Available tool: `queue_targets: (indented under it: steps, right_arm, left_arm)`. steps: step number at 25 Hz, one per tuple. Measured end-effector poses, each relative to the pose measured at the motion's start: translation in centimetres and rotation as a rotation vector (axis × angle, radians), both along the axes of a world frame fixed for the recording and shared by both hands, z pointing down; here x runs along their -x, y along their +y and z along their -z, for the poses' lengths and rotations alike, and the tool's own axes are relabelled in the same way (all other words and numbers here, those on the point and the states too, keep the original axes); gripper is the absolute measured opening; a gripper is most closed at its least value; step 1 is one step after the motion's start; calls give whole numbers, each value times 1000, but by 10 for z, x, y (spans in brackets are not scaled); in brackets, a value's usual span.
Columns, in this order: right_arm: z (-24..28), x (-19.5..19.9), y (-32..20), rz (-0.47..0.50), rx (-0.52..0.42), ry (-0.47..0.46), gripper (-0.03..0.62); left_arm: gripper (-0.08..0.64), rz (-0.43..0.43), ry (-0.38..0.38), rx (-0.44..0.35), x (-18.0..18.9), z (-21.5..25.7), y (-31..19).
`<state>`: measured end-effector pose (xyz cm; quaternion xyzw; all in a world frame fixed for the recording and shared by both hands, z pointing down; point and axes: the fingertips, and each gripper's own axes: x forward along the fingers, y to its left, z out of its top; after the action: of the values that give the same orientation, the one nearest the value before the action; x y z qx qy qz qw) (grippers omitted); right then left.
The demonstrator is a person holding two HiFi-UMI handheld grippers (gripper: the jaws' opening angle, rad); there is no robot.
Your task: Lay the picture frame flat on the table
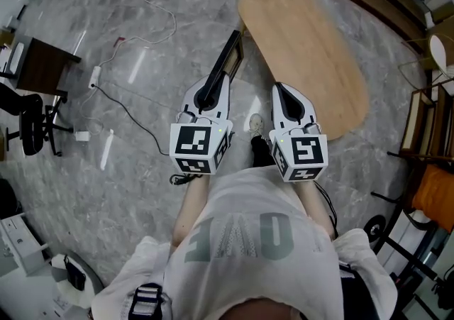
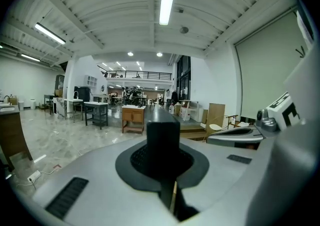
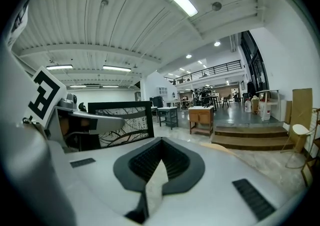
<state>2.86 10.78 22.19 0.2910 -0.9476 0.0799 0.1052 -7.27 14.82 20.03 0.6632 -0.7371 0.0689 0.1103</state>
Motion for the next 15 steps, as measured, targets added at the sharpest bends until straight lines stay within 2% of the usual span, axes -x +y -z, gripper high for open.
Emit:
queue_targets:
  steps: [8,15]
  right_arm:
    - [2,44,-91,38,-1,44,6]
    - [11,81,-167,60,-1,30,6]
  left_arm:
    - [18,27,29,39,43,-4,-90]
    - [18,57,22,57,82,0,-156]
